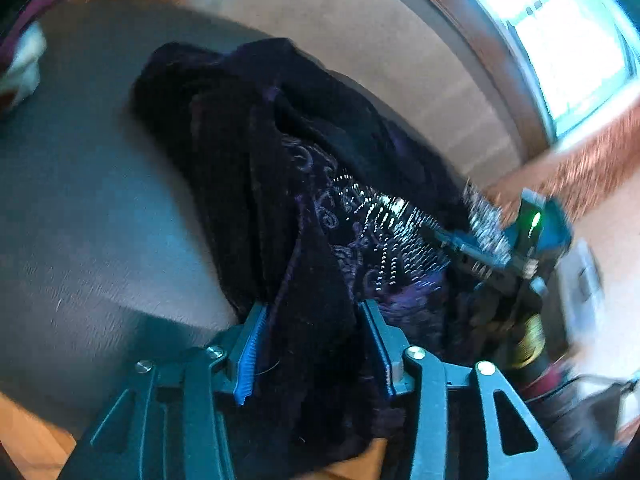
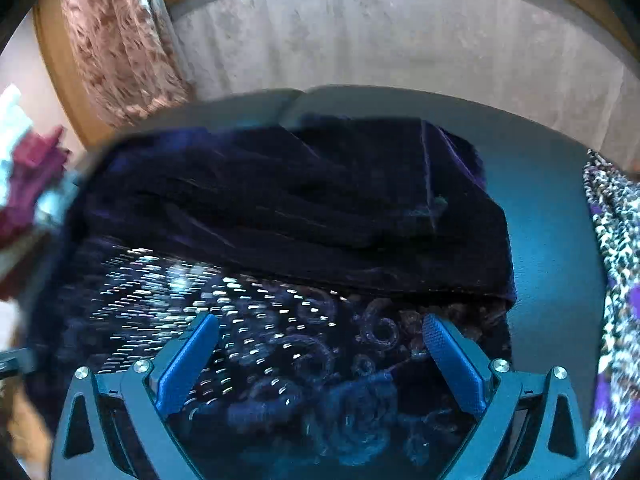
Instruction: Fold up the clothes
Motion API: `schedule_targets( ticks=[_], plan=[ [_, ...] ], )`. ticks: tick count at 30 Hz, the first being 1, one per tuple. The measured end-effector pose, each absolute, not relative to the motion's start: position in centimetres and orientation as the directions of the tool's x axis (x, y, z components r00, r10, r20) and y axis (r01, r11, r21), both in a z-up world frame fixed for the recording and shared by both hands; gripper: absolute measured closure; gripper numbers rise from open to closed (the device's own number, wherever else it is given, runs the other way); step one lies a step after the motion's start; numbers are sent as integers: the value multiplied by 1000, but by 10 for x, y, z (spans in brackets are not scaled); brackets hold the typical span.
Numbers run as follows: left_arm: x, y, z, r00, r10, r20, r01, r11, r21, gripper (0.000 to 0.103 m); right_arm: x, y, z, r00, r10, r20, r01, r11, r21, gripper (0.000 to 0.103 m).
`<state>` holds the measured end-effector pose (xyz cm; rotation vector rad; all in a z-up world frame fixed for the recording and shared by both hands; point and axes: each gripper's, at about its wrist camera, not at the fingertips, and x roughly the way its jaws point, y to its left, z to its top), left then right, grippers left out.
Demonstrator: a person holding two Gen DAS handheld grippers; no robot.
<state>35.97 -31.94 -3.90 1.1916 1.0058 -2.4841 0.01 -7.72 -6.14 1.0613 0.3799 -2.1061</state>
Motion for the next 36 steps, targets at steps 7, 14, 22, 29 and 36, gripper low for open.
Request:
schedule_targets(
  ticks=[7,14,22,29,36],
  plan=[
    [311,-380,-34,-603,-94,-792,584,-729,-357,94,-38,-83,-66,-439,-434,-787,673,-739,32,0],
    [374,-400,-3,-634,-162,-757,606,-712,-355,98,-69,-83,-64,-466,-396,-792,608,-793,38,0],
    [460,-358,-23,-718,-1,-696,564,-588,-580,77,-70,-76,-59,-465,-418,-780,612,-789,59,0],
    [418,-273,3,-698,-7,-716,421,-813,-403,65,-63,-75,-60,-467,-416,-781,613,-788,54,0],
    [394,-303,-17,-627,-21,-778,551,-718,-425,83,-60,-76,-60,-469,-407,-784,614,-788,42,0]
  ],
)
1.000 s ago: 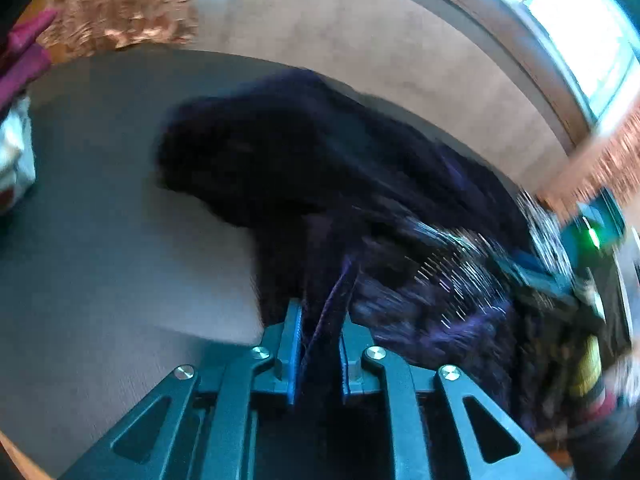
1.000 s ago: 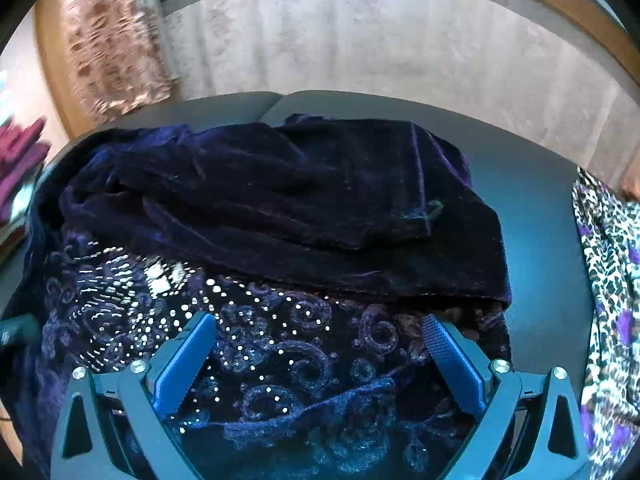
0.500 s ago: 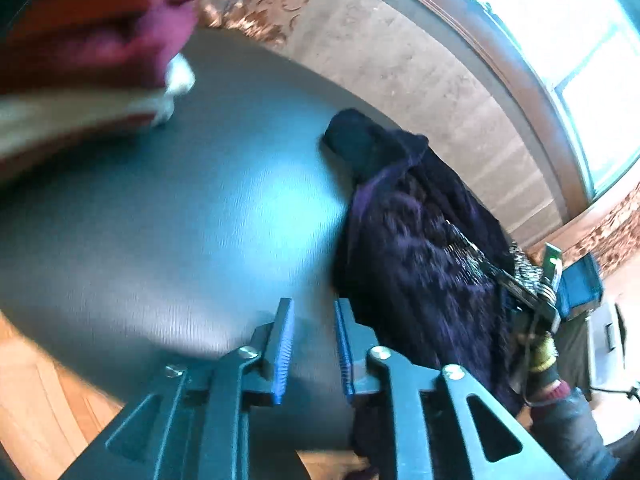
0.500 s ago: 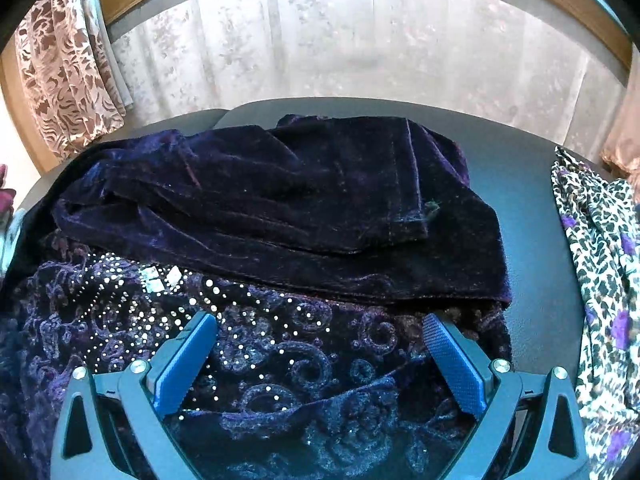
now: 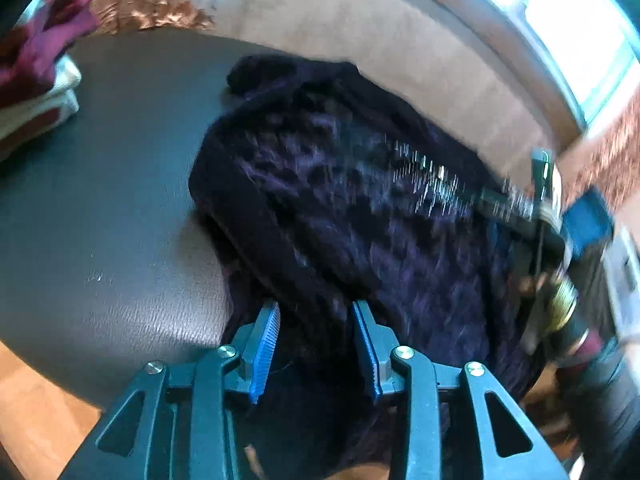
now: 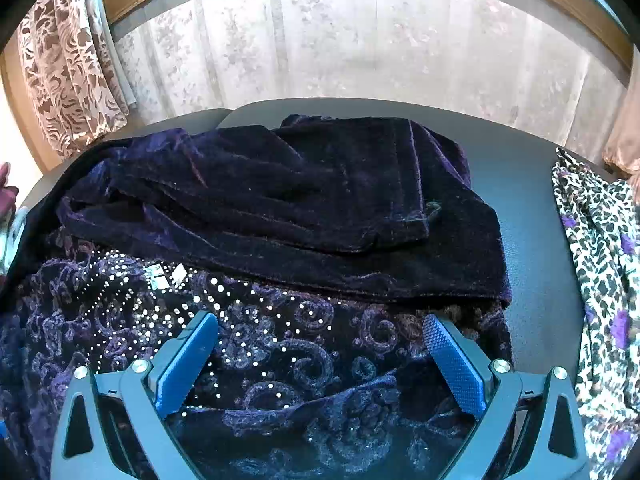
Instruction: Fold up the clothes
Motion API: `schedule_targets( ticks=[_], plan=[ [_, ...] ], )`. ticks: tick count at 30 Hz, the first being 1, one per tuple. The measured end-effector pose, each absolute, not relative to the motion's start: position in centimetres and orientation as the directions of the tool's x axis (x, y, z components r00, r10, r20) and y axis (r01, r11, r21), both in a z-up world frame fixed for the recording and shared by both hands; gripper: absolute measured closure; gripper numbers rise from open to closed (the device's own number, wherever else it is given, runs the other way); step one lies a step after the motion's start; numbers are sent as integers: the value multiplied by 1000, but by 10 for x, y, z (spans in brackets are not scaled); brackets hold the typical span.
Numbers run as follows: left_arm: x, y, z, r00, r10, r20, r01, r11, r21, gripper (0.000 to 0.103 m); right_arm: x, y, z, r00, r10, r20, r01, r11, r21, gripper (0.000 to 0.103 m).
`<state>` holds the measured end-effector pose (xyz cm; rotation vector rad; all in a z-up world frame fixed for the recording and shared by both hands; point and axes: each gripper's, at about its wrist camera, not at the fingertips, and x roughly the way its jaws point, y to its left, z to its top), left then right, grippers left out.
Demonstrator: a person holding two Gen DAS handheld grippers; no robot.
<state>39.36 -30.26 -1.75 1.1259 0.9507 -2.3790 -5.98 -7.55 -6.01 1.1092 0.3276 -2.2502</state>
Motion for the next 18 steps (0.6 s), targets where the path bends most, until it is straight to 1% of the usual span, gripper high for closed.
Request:
schedule_targets(
  ticks=[1,2,5,8,9,10,13,14,16,17,18],
  plan=[
    [397,-308,-17,-632,-9,-775,557,-700,-447,94,-60,-76,-60,-468,-407,-784,614,-788,42,0],
    [400,-313,-17,-637,3,-771,563,-681,-468,98,-60,-76,-60,-467,-408,-785,614,-788,44,0],
    [438,-338,0,-701,19,-713,563,-599,-569,98,-61,-75,-60,-463,-411,-785,615,-787,49,0],
    [482,-350,28,-739,-7,-674,552,-581,-598,99,-62,-75,-60,-459,-413,-787,616,-786,54,0],
    [490,-353,33,-726,-37,-686,570,-591,-571,99,-63,-75,-60,-456,-415,-788,618,-784,55,0],
    [493,-354,34,-696,-81,-713,602,-608,-518,103,-63,-75,-61,-452,-416,-789,622,-781,56,0],
    [499,-364,27,-553,-214,-805,716,-617,-328,103,-62,-77,-61,-448,-412,-793,629,-776,49,0],
    [501,-370,19,-520,-215,-826,745,-587,-316,103,-62,-78,-61,-449,-406,-796,630,-775,39,0],
    [501,-376,14,-557,-183,-810,741,-550,-385,103,-61,-79,-61,-453,-391,-801,629,-777,24,0],
    [494,-372,19,-589,-185,-786,713,-577,-399,98,-58,-79,-61,-450,-388,-804,629,-777,23,0],
    [482,-366,26,-607,-196,-770,685,-620,-383,90,-55,-78,-60,-446,-388,-806,632,-774,23,0]
  ],
)
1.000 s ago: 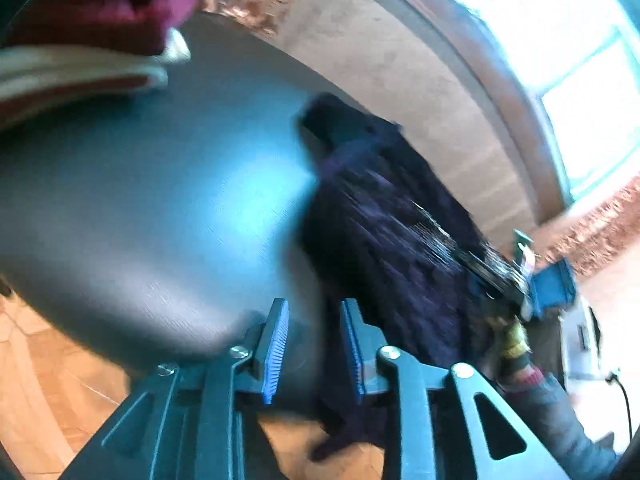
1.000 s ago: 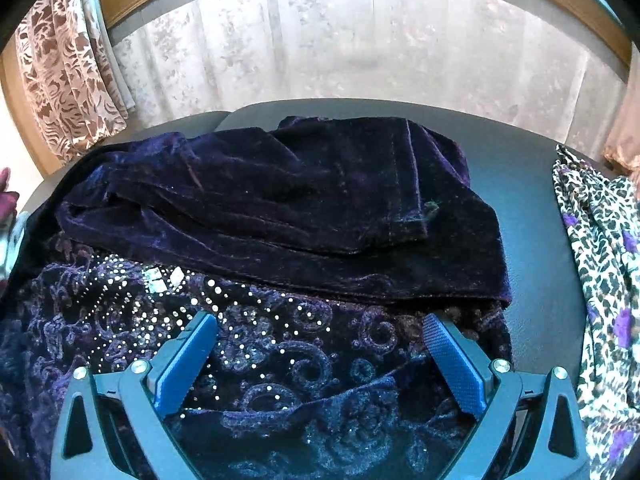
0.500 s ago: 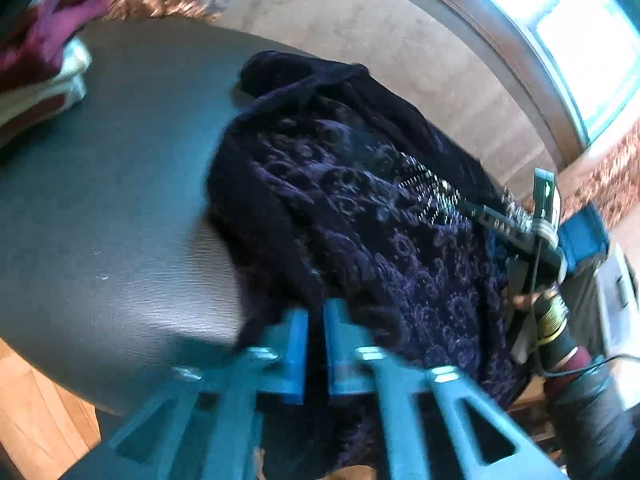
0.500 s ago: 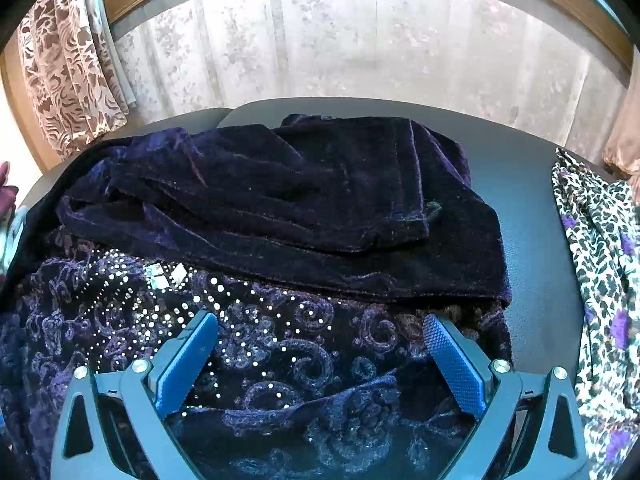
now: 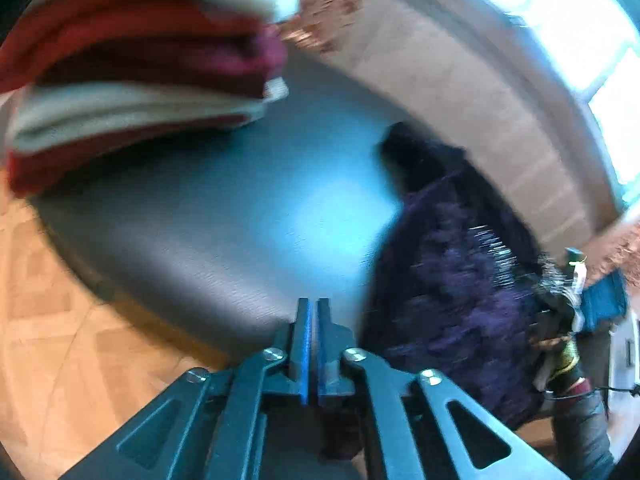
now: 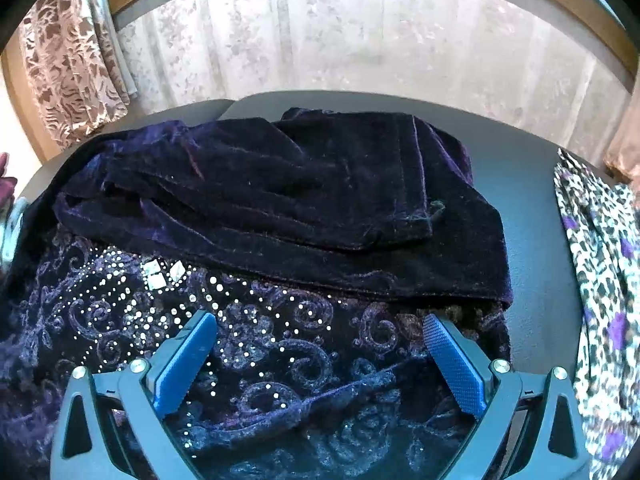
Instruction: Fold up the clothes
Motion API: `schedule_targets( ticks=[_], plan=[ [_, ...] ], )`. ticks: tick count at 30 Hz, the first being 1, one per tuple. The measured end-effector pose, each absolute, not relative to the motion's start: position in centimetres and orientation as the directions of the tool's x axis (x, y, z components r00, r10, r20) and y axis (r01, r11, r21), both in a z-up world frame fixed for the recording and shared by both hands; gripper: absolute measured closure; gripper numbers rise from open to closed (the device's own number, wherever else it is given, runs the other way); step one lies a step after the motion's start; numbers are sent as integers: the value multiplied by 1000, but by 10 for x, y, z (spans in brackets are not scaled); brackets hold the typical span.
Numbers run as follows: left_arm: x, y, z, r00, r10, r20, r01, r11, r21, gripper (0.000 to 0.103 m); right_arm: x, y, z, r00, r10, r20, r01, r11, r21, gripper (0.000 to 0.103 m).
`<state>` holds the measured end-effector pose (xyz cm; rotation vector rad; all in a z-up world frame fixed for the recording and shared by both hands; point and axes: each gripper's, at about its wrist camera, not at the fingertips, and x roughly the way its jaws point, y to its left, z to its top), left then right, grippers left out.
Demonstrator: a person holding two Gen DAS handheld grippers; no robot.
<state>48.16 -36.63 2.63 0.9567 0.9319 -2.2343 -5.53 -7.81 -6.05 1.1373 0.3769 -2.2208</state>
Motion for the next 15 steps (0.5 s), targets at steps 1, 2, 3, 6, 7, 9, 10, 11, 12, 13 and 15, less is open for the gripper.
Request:
schedule_targets(
  ticks=[1,2,3,6,7,9,10,11,12,13,15],
  plan=[
    [468,-361,34,-619,-205,-758,657,-664,-357,86,-52,-77,-60,-442,-387,-809,635,-772,22,0],
    [455,-356,41,-632,-213,-745,627,-706,-330,80,-49,-76,-60,-438,-387,-811,639,-769,22,0],
    [436,-351,48,-639,-218,-738,593,-750,-292,76,-46,-76,-60,-434,-386,-814,642,-766,21,0],
    [368,-335,64,-650,-225,-725,472,-868,-153,73,-42,-70,-59,-432,-411,-803,645,-763,44,0],
    [346,-331,68,-650,-232,-724,430,-897,-99,73,-41,-67,-59,-434,-422,-796,643,-764,54,0],
    [303,-327,70,-638,-224,-736,353,-935,-22,73,-40,-65,-60,-441,-432,-786,641,-765,60,0],
    [282,-328,69,-631,-221,-744,325,-946,6,73,-40,-64,-60,-444,-435,-783,641,-765,61,0],
    [262,-330,66,-619,-228,-752,309,-950,34,71,-40,-64,-60,-447,-437,-780,640,-766,62,0],
    [244,-334,63,-605,-237,-760,295,-953,62,70,-39,-63,-60,-450,-439,-777,640,-766,62,0],
    [226,-339,61,-590,-244,-770,279,-956,90,70,-39,-63,-61,-452,-442,-775,640,-766,64,0],
    [191,-343,59,-566,-250,-786,258,-959,119,69,-38,-62,-60,-451,-451,-771,639,-765,74,0]
  ],
)
